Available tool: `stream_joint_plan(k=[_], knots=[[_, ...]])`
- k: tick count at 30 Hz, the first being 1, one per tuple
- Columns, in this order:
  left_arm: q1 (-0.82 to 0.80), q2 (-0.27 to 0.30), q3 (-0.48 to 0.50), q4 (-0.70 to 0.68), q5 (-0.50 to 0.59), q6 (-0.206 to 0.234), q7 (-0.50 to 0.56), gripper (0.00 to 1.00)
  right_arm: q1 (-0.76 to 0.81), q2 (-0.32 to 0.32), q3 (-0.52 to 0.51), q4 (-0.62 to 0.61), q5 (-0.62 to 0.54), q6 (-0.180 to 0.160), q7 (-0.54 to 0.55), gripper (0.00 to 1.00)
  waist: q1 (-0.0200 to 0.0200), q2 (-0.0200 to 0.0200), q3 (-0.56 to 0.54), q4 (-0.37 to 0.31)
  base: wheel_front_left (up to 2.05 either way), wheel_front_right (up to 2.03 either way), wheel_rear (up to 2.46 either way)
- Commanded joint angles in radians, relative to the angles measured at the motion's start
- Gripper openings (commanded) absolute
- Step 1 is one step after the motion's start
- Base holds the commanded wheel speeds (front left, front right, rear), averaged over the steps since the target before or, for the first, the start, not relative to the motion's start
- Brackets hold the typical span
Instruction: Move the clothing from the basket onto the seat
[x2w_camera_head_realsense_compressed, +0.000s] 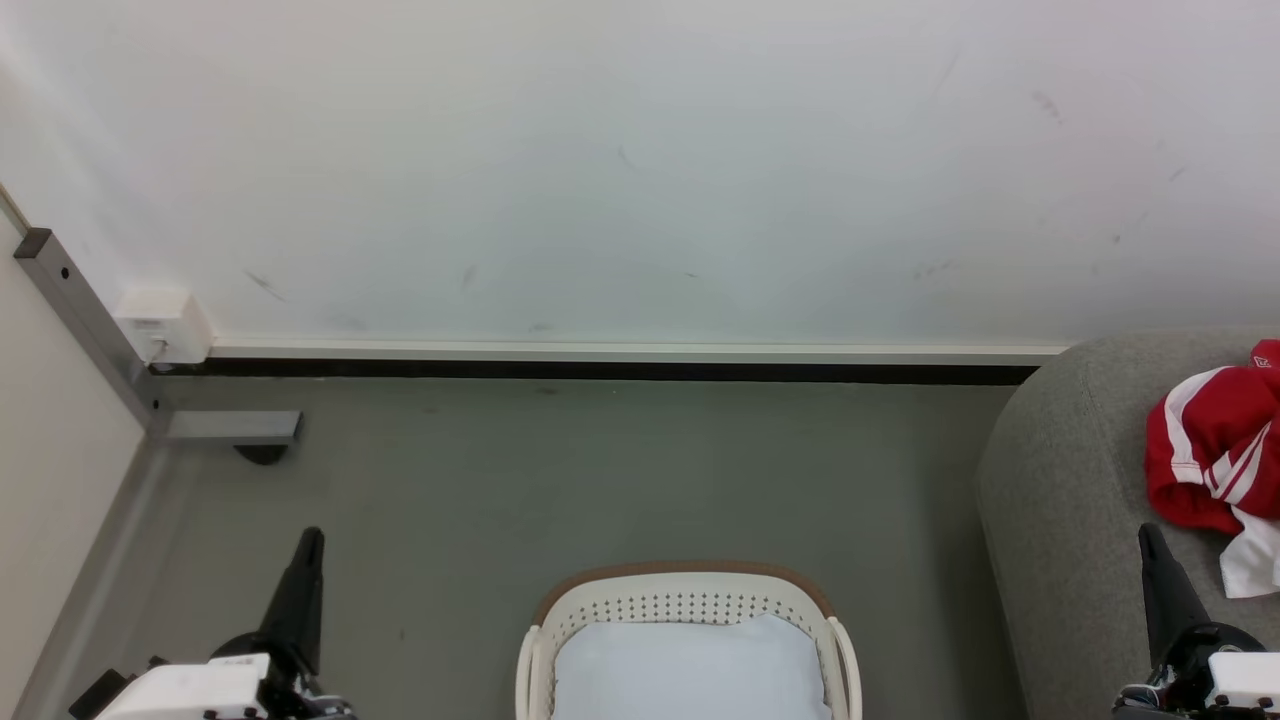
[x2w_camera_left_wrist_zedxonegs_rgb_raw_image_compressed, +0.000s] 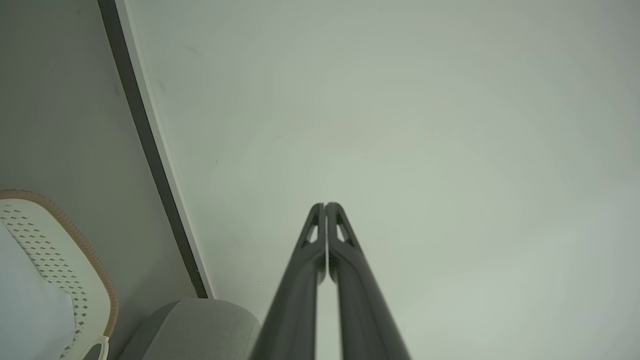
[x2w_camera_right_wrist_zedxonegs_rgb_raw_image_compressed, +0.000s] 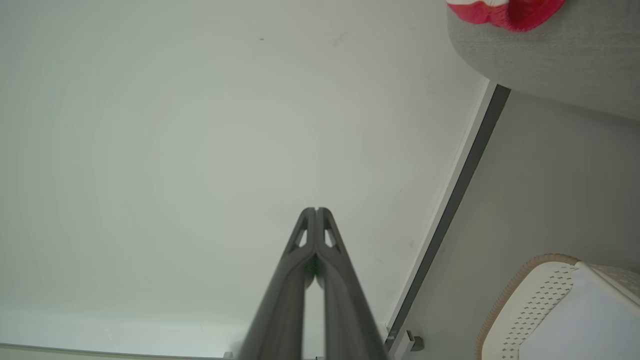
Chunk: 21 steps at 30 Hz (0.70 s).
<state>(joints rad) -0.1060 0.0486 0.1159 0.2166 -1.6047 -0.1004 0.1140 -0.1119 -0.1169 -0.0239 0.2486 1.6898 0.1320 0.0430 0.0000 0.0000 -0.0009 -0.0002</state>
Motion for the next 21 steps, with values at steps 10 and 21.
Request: stream_joint_plan(k=[10, 21], knots=[[-0.01, 0.002, 0.003, -0.004, -0.013, 0.003, 0.004, 0.0, -0.007, -0.006, 0.003, -0.001, 0.007, -0.002, -0.004, 0.0, 0.0, 0.0, 0.0, 0.0, 0.0, 0.0, 0.0], [-0.01, 0.002, 0.003, -0.004, -0.013, 0.003, 0.004, 0.0, -0.007, -0.008, 0.004, -0.002, 0.01, -0.002, -0.006, 0.0, 0.0, 0.0, 0.0, 0.0, 0.0, 0.0, 0.0]])
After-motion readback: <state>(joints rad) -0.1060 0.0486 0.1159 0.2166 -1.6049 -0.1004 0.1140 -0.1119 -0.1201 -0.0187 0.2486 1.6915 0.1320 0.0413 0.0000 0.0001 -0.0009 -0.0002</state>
